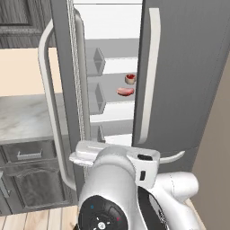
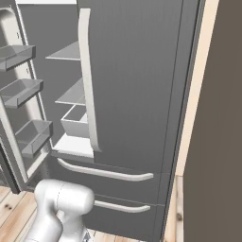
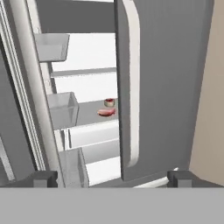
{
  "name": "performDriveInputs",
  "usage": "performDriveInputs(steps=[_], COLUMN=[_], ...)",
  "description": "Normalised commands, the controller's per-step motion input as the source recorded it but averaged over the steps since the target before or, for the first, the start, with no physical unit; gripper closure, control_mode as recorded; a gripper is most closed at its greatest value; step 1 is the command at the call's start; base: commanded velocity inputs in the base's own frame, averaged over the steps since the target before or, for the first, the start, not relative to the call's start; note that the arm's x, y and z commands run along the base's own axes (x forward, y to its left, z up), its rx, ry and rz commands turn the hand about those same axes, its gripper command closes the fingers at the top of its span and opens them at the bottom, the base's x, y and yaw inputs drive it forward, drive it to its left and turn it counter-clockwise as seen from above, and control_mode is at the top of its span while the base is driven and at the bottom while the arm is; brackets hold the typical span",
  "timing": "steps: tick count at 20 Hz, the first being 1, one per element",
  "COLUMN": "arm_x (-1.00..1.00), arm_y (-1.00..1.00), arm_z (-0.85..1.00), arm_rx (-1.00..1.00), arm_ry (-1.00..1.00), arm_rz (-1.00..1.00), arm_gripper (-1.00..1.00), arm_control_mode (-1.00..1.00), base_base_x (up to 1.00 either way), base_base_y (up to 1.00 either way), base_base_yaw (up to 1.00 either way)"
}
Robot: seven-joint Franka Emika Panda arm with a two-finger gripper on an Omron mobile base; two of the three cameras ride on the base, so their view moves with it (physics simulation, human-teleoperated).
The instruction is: Place the steak on the counter behind the older steak on the same shelf of the fridge to maintain FIFO order. Close the fridge door when finished.
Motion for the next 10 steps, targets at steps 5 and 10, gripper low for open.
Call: performDriveInputs(steps=[5,10], arm_x=[0.39,0.55], arm_y=[0.7,0.67], arm_z=[-0.02,0.0], arm_rx=[-0.05,-0.04], arm_ry=[0.0,0.0], arm_rz=[-0.03,-0.07], arm_gripper=[-1.0,-1.0], arm_control_mode=[-1.0,-1.0], base_base_x=[0.0,0.0], base_base_y=[0.0,0.0], base_base_yaw=[0.0,0.0])
